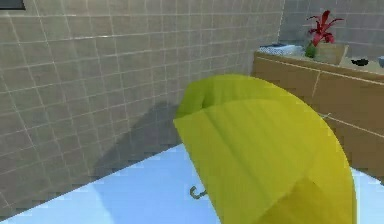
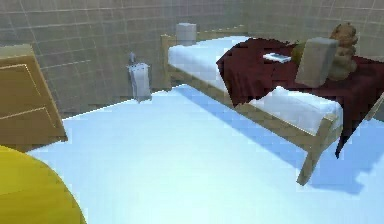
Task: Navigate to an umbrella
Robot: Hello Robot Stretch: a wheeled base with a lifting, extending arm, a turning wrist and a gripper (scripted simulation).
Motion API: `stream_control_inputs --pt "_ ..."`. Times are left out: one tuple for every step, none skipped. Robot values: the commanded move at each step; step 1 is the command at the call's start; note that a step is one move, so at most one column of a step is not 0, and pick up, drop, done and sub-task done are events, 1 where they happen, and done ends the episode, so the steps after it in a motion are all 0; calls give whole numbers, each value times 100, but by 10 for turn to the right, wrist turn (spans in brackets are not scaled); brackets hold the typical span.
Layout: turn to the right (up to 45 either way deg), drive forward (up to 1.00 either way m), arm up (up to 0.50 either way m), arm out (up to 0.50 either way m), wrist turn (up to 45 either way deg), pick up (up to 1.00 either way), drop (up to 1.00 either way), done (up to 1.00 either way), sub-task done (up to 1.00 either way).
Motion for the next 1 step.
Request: stream_control_inputs --pt "0 0 0 0 0 0 0 100 0"
